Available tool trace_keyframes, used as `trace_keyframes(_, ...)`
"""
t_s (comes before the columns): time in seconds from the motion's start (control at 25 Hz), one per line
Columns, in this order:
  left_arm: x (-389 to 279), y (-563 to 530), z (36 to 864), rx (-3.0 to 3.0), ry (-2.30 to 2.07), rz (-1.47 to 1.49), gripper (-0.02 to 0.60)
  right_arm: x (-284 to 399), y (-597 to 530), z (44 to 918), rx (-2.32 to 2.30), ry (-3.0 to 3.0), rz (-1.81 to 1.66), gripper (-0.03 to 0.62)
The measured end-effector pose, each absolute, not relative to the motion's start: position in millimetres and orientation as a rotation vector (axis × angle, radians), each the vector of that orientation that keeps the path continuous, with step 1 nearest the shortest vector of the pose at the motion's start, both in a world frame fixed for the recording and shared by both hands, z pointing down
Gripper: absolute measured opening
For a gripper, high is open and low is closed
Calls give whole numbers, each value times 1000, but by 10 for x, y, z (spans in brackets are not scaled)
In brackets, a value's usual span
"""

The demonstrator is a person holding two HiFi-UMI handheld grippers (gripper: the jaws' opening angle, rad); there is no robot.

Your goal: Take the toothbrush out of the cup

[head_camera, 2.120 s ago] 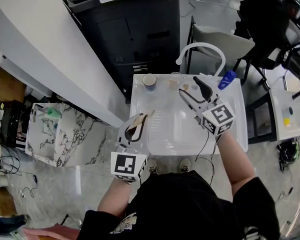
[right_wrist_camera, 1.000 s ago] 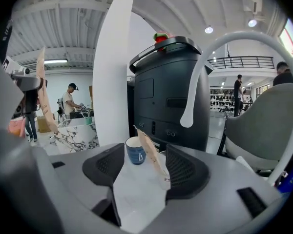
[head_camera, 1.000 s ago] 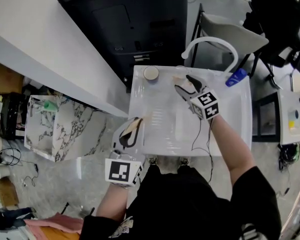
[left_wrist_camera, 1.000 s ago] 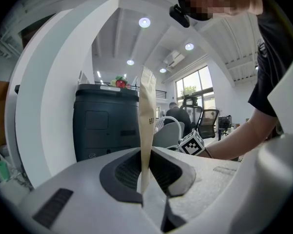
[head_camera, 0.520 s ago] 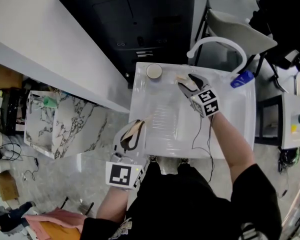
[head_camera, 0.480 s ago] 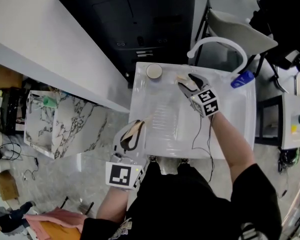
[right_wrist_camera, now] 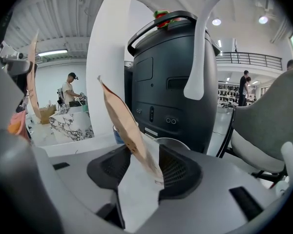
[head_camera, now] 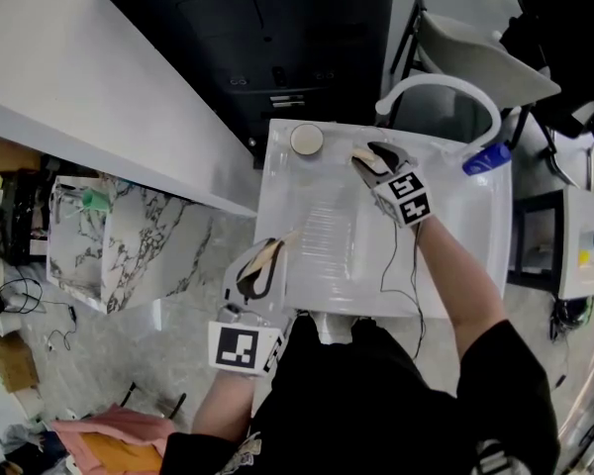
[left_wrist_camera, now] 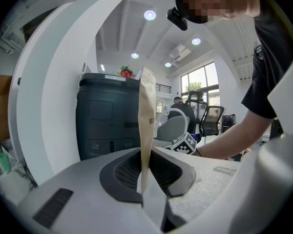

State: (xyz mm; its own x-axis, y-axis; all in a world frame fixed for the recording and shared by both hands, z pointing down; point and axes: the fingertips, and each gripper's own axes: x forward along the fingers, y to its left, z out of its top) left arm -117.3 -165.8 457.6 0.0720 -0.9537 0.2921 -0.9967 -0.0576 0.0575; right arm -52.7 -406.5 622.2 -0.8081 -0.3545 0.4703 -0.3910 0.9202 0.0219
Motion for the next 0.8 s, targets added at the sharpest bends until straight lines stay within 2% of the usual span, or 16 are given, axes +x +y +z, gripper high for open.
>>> trace_keyframes(0.8,-1279,-1677,4577,2115,-1958,262,43,-541,-4101,6116,611,-2588,56,35)
